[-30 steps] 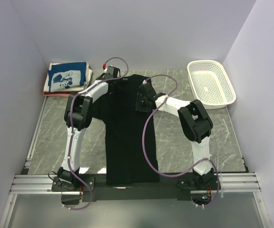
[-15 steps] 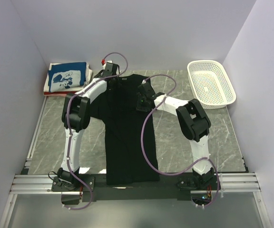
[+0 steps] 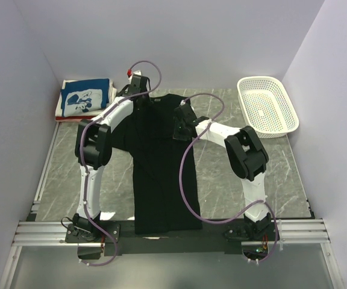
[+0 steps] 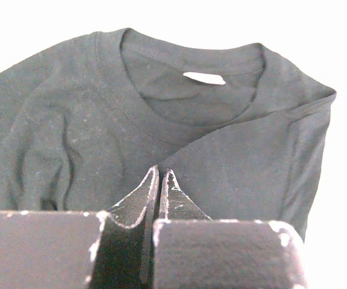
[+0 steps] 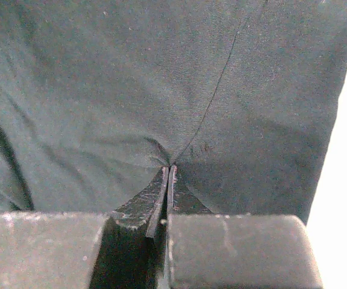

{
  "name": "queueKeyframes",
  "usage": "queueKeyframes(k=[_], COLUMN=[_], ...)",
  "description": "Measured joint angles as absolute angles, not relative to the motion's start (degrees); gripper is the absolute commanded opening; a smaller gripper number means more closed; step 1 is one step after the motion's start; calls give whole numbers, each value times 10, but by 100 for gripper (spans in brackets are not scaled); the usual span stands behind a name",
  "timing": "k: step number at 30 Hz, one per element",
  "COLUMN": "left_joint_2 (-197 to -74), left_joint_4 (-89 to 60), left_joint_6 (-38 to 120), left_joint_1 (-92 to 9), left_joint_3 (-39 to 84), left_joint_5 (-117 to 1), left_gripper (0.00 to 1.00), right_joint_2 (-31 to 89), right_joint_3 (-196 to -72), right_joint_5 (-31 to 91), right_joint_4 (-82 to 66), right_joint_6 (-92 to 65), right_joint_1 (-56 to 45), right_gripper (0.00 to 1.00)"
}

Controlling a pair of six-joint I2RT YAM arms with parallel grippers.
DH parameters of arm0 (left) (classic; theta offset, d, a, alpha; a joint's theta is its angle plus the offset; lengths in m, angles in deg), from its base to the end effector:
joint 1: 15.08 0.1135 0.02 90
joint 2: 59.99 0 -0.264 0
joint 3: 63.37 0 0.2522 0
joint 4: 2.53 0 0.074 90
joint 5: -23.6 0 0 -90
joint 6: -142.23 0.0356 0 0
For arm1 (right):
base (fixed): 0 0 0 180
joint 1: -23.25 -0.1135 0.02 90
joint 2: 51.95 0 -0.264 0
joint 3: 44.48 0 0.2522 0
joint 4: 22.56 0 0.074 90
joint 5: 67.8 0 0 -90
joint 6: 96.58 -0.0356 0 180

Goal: Fold and stack the t-shirts
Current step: Fold the tshirt

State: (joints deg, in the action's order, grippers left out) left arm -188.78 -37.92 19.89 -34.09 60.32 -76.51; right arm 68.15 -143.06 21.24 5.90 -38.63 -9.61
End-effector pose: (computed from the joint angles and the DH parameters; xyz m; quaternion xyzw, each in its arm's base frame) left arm 0.4932 -0.1633 0.2260 -0.1416 0.8942 -0.1086 0.4106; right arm 0.3846 0.2477 0.1655 -0.0038 0.9396 0.1770 0.2930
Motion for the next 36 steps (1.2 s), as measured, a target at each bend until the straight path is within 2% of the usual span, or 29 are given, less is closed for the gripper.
queueKeyframes(k=[16, 36], left_joint_2=[-1851, -1801], left_joint_4=[-376, -372], left_joint_6=[201, 201], left_joint_1=[-342, -312], left_joint_3=[602, 526], left_joint_5=[-768, -771], left_gripper=[0, 0], right_joint_2=[644, 645], right_joint_3=[-1429, -1449], right_joint_5=[199, 198], right_joint_4=[71, 90], right_joint_6=[-385, -384], right_joint_1=[-109, -131], right_gripper=[0, 0])
